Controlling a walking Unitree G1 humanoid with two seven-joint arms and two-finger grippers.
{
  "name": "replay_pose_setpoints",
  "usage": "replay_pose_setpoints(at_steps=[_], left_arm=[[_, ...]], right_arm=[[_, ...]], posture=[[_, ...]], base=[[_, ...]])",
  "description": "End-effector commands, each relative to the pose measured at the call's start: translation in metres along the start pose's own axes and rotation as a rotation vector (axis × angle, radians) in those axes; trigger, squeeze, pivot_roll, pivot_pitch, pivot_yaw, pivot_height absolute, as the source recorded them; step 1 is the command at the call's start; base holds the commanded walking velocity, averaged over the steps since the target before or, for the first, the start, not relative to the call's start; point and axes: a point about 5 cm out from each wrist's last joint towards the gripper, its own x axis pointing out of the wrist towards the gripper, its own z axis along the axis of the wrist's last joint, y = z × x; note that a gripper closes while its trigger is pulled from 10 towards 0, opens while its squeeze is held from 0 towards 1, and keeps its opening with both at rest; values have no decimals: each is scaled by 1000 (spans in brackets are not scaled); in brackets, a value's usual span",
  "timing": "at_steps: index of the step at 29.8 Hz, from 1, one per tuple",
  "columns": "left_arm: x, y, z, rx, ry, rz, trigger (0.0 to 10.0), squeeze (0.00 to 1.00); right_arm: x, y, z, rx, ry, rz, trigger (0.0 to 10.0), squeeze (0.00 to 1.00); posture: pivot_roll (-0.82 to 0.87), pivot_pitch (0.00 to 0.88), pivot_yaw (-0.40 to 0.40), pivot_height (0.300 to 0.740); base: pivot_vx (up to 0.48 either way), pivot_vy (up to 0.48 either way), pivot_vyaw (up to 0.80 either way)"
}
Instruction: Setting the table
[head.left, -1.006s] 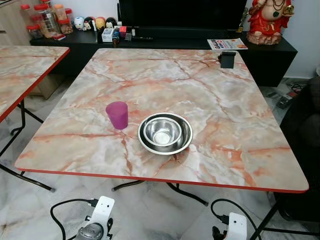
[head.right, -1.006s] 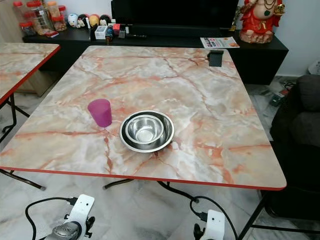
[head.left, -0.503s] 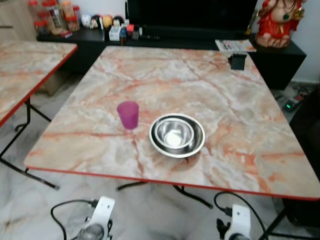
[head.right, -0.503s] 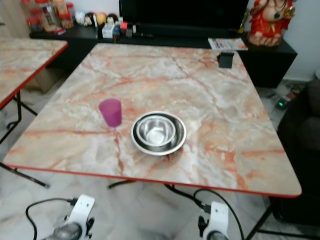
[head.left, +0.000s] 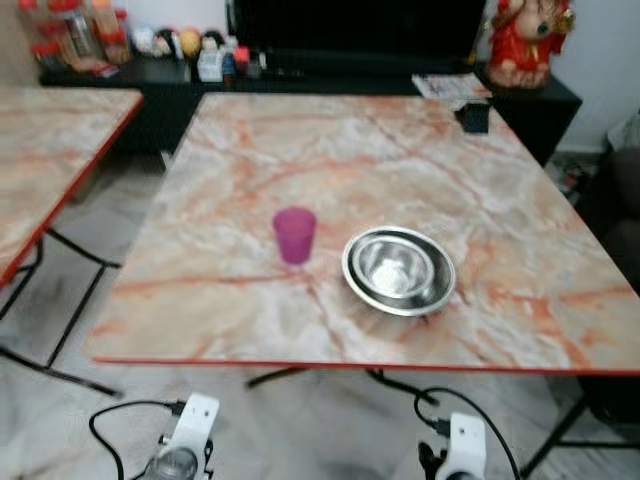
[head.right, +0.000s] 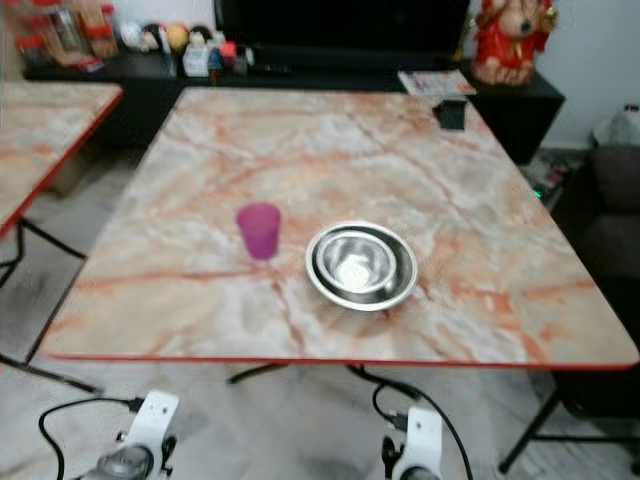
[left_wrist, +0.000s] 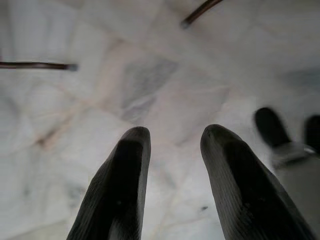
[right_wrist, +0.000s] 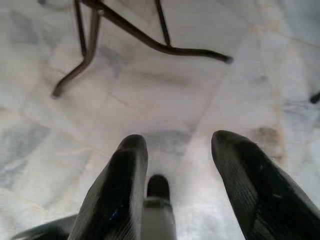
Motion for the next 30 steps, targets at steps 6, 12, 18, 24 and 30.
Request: replay_pose_setpoints(at_steps=[6,12,18,24,30], left_arm=[[-1,3,-7,10,21,4,10000,0],[-1,5,-4,9,13,10,10000,0],[-1,6,-4,9,13,13,10000,0],[-1,8,-5,9,13,16,10000,0],[-1,8,-3,6,10,17,10000,0]], right_arm=[[-2,3,-9,2,30,3,10000,0],[-2,4,-10,18,30,0,10000,0],[-2,6,-14,26,35,6,10000,0],[-2,8,-13,31,32,9,10000,0],[-2,8,-12,31,29,13,10000,0]], posture=[[-55,15,30,740],[-50,33,39,740],[-41,41,41,740],[-36,55,43,740],[-26,61,40,740]], base=[[0,476,0],[0,476,0],[0,476,0],[0,476,0],[0,476,0]])
